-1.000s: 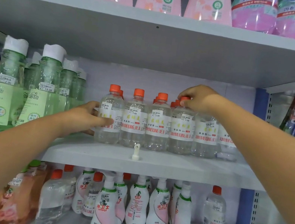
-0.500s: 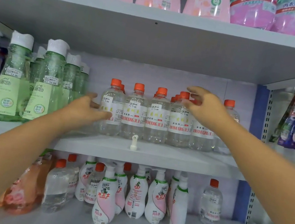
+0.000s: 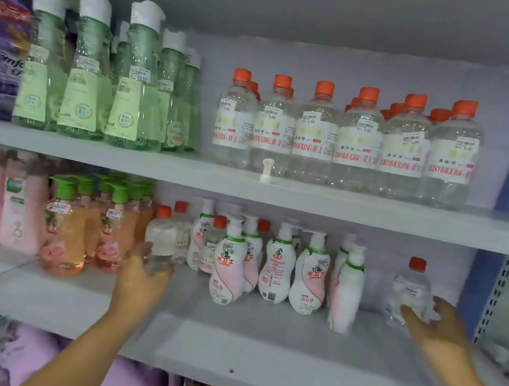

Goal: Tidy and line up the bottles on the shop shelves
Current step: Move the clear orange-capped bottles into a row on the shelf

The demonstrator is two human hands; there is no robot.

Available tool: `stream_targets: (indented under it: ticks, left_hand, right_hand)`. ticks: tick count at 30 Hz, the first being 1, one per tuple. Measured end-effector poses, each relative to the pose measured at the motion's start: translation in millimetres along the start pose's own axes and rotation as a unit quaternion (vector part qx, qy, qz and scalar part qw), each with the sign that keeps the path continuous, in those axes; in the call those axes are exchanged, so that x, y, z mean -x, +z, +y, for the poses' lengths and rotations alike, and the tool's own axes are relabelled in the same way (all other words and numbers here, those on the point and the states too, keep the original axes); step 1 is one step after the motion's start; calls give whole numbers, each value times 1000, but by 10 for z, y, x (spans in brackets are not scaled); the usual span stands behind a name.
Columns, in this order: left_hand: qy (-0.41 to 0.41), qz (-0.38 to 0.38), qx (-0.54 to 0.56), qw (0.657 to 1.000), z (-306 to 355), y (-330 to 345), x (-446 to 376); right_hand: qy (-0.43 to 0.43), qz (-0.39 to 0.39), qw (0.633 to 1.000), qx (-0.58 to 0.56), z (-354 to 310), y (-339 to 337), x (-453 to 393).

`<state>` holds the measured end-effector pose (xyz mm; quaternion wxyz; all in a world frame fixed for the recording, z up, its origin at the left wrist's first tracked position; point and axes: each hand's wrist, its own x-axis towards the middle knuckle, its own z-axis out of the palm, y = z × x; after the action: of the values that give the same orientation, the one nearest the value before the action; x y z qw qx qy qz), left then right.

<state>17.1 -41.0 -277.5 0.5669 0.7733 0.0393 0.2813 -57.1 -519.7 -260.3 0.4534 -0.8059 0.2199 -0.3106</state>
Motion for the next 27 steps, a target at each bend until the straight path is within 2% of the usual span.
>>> stream_targets:
  ticks: [2, 5, 9, 11, 16, 18, 22, 25, 27]
  left_hand:
    - [1, 2, -24, 1000, -66, 20, -117]
    - [25, -5, -48, 999, -167, 76, -321]
    - [-35, 14, -77, 996, -258, 208, -690]
    - [-40, 19, -99, 994, -353, 308, -811]
    - [4, 40, -79, 996, -624, 396, -918]
    - [24, 21, -105, 994, -669, 382, -908]
    - [-4, -23, -129, 991, -632, 324, -685]
    - [8, -75, -67, 995, -622, 245, -337]
    - [4, -93, -70, 993, -544, 183, -112]
  right_hand:
    - [30, -15, 999, 40, 132, 148, -256]
    - [14, -17, 998, 59, 238, 377, -460]
    - [19, 37, 999, -13, 283, 551, -641]
    - [7, 54, 999, -7, 293, 574, -735]
    - [-5, 15, 999, 50, 308, 705, -628]
    - [-22, -10, 999, 39, 242, 720, -481]
    - [-39, -44, 997, 43, 93, 661, -188]
    - [-18, -44, 998, 46, 66, 599, 85]
    - [-13, -43, 999, 6, 54, 513, 324]
